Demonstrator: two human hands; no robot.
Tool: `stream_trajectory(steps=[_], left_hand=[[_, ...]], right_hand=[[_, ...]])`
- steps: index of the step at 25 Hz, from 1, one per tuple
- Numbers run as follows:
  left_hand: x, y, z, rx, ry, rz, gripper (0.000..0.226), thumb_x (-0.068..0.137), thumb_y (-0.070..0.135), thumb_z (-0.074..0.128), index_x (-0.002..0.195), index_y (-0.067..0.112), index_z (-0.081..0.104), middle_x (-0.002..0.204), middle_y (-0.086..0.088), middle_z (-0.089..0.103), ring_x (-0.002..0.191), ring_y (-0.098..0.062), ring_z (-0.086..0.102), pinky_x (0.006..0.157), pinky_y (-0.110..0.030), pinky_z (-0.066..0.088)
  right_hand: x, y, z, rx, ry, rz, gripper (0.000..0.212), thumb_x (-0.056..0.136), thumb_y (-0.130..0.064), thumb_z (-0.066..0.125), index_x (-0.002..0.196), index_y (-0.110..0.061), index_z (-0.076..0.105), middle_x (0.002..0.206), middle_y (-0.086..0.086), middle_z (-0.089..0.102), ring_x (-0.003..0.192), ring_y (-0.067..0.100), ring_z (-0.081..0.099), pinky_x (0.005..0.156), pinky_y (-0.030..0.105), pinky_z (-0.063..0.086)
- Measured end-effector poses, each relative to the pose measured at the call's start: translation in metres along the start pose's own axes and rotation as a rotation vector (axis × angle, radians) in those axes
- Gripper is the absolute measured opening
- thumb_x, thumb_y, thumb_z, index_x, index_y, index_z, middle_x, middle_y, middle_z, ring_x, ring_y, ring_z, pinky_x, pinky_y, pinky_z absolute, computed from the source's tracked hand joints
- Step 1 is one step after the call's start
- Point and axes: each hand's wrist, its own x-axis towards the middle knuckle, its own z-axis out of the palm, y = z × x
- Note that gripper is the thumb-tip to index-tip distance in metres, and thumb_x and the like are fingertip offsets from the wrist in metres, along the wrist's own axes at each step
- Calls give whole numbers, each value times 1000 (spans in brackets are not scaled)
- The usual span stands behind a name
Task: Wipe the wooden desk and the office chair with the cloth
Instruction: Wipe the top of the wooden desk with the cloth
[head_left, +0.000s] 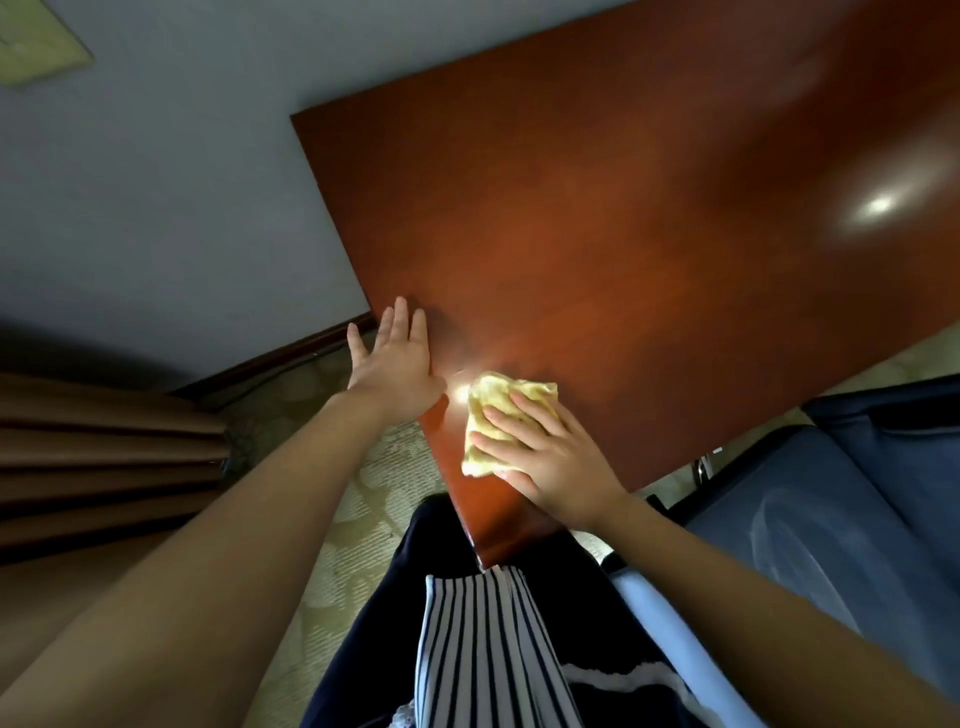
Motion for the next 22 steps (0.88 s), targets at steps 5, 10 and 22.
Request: stream_trajectory(steps=[5,10,22], left_hand=[[16,20,5,-85,-72,-153,117,76,69,57,148,12,-17,154,-12,-26,144,-24,-19,111,-59,-7],[25,40,13,25,-83,-255,136,63,82,56,145,7,-22,152,-21,-27,142,-33,-21,112,-57,-4],[27,51,11,132,-103,-321,140,58,87,49,144,4,-24,152,-23,-24,143,-35,-17,111,-58,-6]], right_hand=[[-30,78,-26,-78,-109,-54,43,94,-48,35,130,-37,55,140,-8,50,135,22,39,108,42,34],[-9,171,-57,-139,-165,30,43,94,-48,40,136,-42,46,145,-10,43,139,22,32,109,42,27],[183,224,-70,57,-281,568,48,99,-50,18,145,-52,5,158,-16,-6,144,25,-18,113,57,-6]])
